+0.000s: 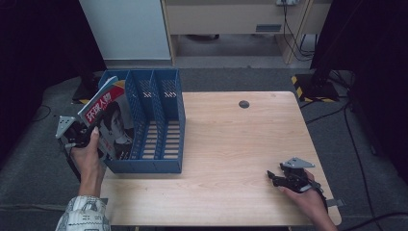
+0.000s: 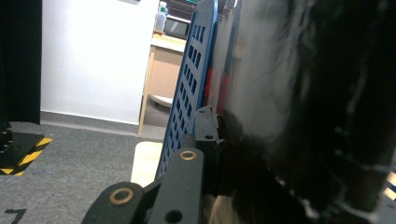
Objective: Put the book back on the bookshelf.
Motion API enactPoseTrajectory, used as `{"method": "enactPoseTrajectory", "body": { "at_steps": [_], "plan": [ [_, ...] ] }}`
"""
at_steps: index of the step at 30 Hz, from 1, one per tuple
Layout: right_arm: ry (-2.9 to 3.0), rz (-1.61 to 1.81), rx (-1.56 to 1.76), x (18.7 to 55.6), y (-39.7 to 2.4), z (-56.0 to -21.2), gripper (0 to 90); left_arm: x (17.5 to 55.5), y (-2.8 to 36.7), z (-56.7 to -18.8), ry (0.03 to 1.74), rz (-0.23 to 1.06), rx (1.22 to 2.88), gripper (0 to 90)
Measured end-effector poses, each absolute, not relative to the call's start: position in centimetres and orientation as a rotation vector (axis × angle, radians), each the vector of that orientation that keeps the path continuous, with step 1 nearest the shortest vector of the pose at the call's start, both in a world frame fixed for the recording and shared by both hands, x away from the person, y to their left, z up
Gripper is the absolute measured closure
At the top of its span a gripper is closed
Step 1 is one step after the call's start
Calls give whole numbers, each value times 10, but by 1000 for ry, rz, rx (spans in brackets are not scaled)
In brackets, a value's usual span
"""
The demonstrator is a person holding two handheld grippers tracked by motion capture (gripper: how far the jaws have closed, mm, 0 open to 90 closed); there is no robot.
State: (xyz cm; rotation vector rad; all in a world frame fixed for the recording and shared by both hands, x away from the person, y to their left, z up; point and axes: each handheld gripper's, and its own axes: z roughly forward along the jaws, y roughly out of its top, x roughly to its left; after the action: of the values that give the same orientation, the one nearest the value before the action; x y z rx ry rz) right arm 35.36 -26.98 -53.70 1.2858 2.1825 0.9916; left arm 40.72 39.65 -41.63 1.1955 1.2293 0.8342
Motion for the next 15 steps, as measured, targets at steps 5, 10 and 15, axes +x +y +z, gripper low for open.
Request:
{"method": "enactPoseTrajectory", "body": {
  "at_steps": [5,10,15],
  "plan": [
    [2182,992,1285,354,-270,-537,351,406,395,-415,1247,834,1199,832],
    [2184,991,1287,354,-270,-537,351,406,395,-414,1268,824,1206,820],
    [2183,992,1285,354,-270,-537,351,406,394,-407,1281,833,1225,770]
  ]
}}
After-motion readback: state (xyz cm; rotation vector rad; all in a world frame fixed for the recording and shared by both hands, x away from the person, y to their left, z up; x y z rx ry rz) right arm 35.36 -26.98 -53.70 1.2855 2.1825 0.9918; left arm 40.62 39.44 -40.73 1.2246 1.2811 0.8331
